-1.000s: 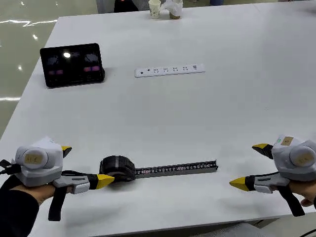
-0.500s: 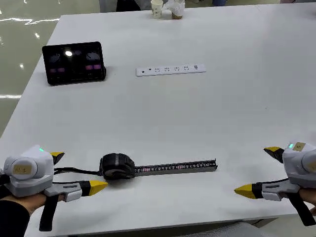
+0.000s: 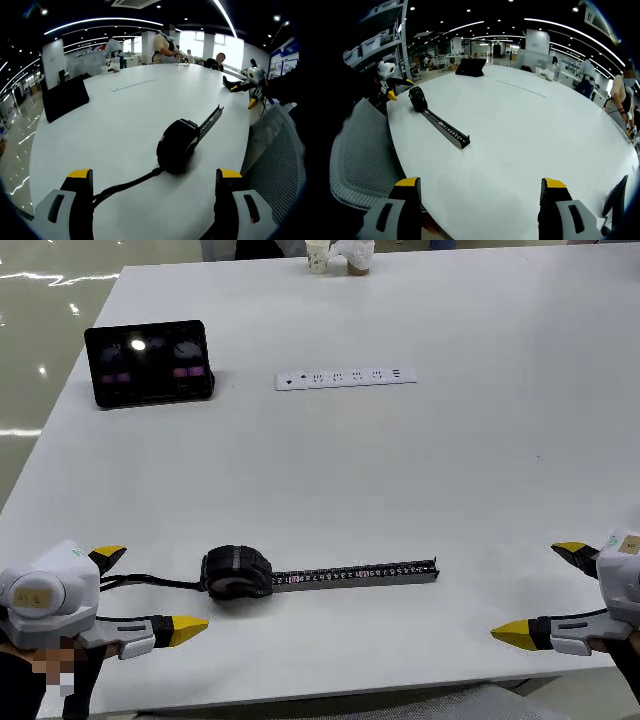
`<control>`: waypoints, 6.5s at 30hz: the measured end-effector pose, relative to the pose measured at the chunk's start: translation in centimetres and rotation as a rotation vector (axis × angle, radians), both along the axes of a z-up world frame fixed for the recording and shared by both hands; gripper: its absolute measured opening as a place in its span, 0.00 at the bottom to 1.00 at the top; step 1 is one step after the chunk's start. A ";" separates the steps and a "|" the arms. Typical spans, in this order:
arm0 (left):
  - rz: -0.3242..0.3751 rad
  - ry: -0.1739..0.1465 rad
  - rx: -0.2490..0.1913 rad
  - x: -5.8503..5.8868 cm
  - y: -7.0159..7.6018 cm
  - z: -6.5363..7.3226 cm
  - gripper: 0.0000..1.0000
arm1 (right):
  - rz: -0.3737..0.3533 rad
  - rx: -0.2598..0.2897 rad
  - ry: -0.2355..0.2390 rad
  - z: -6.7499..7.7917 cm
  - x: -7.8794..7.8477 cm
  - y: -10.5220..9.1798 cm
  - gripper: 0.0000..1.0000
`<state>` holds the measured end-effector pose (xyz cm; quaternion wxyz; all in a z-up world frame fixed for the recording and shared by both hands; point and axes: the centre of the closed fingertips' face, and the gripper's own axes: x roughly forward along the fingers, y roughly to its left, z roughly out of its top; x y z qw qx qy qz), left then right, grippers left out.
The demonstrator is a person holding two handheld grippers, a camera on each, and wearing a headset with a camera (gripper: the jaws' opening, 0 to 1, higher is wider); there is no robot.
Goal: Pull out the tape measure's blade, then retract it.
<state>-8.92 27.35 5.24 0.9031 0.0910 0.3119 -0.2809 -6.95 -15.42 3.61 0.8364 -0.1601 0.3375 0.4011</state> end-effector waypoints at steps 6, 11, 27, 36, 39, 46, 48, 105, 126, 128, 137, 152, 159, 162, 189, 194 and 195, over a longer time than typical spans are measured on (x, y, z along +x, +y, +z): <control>0.008 -0.001 0.009 -0.1 0.5 -0.1 0.99 | -0.002 0.004 -0.001 0.0 -0.2 -0.2 0.99; -0.002 0.013 0.002 -0.6 0.4 -0.1 0.99 | 0.001 0.007 -0.006 0.1 -0.3 0.0 0.99; -0.004 0.001 -0.026 -0.9 0.0 0.3 0.99 | 0.041 -0.017 0.038 -0.2 -1.3 0.5 0.99; 0.051 0.015 -0.036 -0.4 -1.0 0.5 0.99 | 0.069 -0.041 0.035 -0.5 -1.1 0.8 0.99; 0.062 0.005 -0.052 -0.2 -1.8 0.7 0.99 | 0.076 -0.056 0.028 -0.7 -1.0 0.7 0.99; 0.081 -0.005 -0.029 0.3 -3.1 0.8 0.99 | 0.103 -0.074 -0.008 -0.5 -0.7 0.7 0.99; 0.093 -0.006 -0.050 0.4 -3.5 1.1 0.99 | 0.106 -0.066 0.005 -0.5 -0.8 0.9 0.99; 0.649 -0.014 -0.149 7.2 -9.1 4.0 0.99 | 0.482 -0.229 0.027 -0.9 5.5 8.9 0.99; 0.630 -0.143 -0.069 6.7 -7.2 -0.5 0.99 | 0.607 -0.252 0.042 -3.0 6.0 11.2 0.99; 0.629 -0.145 -0.075 6.7 -7.3 -0.8 0.99 | 0.628 -0.259 0.039 -3.3 5.9 11.3 0.97; 0.601 -0.136 -0.076 6.6 -7.7 -1.5 0.99 | 0.665 -0.291 0.057 -4.2 5.9 10.9 0.82; 0.591 -0.142 -0.090 6.5 -7.6 -2.3 0.99 | 0.746 -0.318 0.106 -4.9 4.1 10.0 0.39; 0.600 -0.131 -0.101 6.3 -7.7 -2.4 0.96 | 0.767 -0.328 0.102 -5.0 3.7 10.0 0.22; 0.611 -0.123 -0.093 6.2 -7.4 -2.6 0.93 | 0.761 -0.337 0.098 -5.0 3.9 10.1 0.17; 0.637 -0.061 -0.041 5.5 -6.3 -3.6 0.67 | 0.672 -0.357 0.151 -5.1 3.9 10.1 0.11; 0.639 -0.052 -0.034 5.5 -6.3 -3.7 0.66 | 0.687 -0.380 0.151 -5.1 3.9 10.2 0.11; 0.640 -0.051 -0.036 5.5 -6.3 -3.8 0.66 | 0.688 -0.381 0.152 -5.1 3.9 10.2 0.11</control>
